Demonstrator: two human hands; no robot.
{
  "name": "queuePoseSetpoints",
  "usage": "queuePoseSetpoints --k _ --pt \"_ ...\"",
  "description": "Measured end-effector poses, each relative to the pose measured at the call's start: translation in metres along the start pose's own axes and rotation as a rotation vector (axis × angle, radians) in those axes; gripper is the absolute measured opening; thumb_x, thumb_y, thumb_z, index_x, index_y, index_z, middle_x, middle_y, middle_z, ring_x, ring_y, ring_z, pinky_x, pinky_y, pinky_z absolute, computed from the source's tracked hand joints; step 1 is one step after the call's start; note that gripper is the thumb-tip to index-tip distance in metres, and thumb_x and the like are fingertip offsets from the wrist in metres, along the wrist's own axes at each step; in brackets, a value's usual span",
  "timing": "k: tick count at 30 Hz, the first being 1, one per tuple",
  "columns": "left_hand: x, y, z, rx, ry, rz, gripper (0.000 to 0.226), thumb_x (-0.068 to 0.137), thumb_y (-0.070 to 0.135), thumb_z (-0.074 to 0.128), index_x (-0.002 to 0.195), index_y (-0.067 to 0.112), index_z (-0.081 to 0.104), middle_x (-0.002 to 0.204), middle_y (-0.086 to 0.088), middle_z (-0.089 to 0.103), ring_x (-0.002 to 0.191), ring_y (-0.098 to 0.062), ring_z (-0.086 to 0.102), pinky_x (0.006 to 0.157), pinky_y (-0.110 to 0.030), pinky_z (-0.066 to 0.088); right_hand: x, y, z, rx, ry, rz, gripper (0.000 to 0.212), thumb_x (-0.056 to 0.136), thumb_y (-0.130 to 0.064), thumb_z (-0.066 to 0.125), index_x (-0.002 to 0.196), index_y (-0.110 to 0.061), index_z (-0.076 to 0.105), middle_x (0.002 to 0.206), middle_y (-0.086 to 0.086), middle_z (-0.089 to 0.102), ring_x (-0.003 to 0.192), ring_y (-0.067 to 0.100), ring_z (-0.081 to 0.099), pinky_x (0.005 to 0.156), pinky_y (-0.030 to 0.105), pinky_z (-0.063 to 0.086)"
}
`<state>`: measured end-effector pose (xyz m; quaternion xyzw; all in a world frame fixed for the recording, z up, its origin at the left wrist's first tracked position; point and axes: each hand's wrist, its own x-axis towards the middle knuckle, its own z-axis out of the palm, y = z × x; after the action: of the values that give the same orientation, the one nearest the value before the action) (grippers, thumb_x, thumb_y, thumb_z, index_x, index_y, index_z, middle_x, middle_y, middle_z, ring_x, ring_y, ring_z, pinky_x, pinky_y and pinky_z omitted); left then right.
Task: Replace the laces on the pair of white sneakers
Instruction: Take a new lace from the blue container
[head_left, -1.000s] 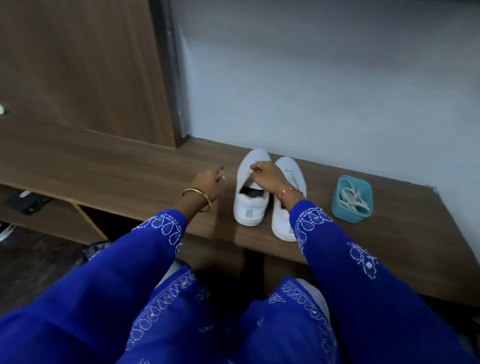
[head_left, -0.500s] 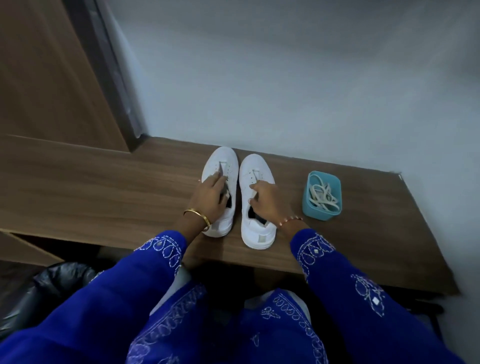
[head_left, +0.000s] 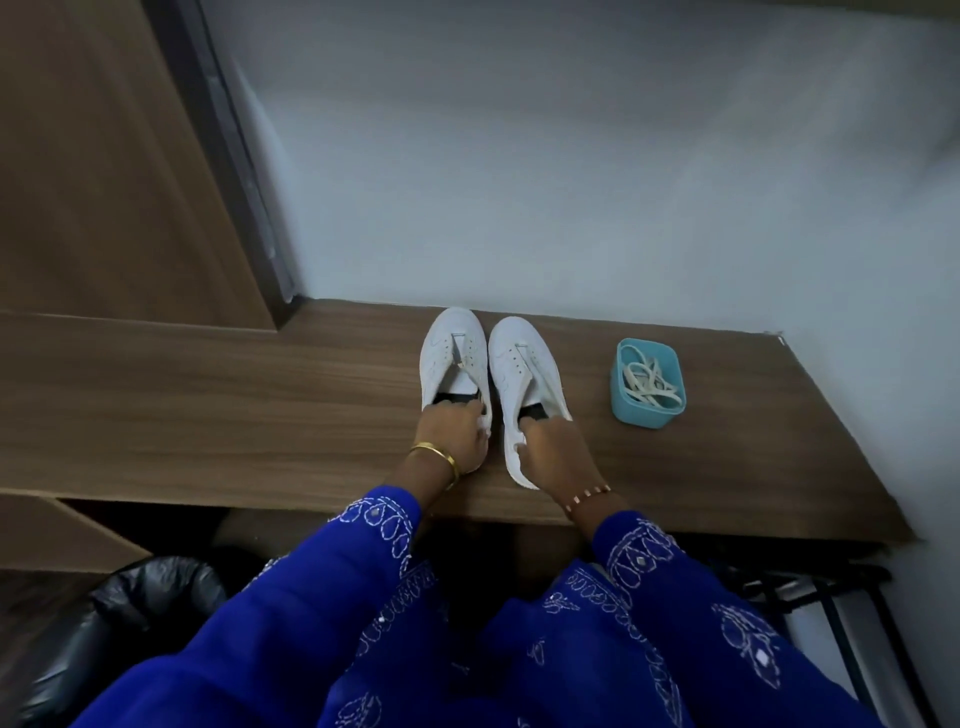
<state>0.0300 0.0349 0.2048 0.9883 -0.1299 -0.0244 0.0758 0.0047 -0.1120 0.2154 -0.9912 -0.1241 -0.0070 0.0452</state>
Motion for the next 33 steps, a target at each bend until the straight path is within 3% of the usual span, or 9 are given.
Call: queuePoseSetpoints --k 10,15,22,26,33 --pt "0.006 -0.017 -0.003 -0.137 -0.124 0.128 0.035 0.092 0.024 0.049 0.126 0.016 0.05 0.116 -0.01 0.062 0.108 -0.028 0.055 0.084 -0.032 0.041 0.011 0.001 0.003 0.081 -0.026 0.027 0.024 0.092 -0.023 0.049 0.107 -0.009 0.061 0.102 0.01 0.067 0.097 0.026 0.06 0.078 0.032 0.042" --pt "0.02 -0.018 -0.014 -0.271 -0.302 0.102 0.033 0.089 0.018 0.053 0.121 0.012 0.052 0.119 -0.009 0.059 0.107 -0.027 0.054 0.085 -0.029 0.041 0.034 0.006 0.008 0.197 -0.014 0.023 0.022 0.091 -0.019 0.051 0.102 -0.003 0.062 0.098 0.012 0.067 0.095 0.027 0.06 0.078 0.032 0.041" --pt "0.034 -0.01 -0.017 -0.268 -0.49 0.002 0.026 0.09 0.019 0.046 0.107 0.003 0.058 0.114 -0.015 0.06 0.104 -0.03 0.054 0.077 -0.027 0.036 0.04 0.014 0.022 0.29 0.019 -0.025 0.032 0.075 -0.024 0.047 0.068 0.005 0.059 0.063 0.019 0.061 0.06 0.036 0.057 0.056 0.035 0.038" --pt "0.035 -0.012 -0.018 -0.248 -0.506 0.036 0.028 0.091 0.019 0.047 0.112 0.004 0.057 0.117 -0.014 0.059 0.108 -0.03 0.053 0.079 -0.025 0.035 0.043 0.014 0.022 0.278 0.004 -0.039 0.022 0.082 -0.016 0.056 0.076 0.004 0.063 0.07 0.018 0.063 0.067 0.034 0.058 0.061 0.037 0.044" --pt "0.025 -0.013 -0.015 -0.17 -0.38 0.073 0.027 0.09 0.02 0.048 0.111 0.007 0.06 0.113 -0.011 0.063 0.105 -0.028 0.056 0.083 -0.03 0.043 0.035 0.008 0.014 0.258 0.078 -0.023 0.015 0.084 -0.013 0.06 0.081 0.001 0.064 0.076 0.018 0.066 0.073 0.034 0.06 0.062 0.027 0.033"
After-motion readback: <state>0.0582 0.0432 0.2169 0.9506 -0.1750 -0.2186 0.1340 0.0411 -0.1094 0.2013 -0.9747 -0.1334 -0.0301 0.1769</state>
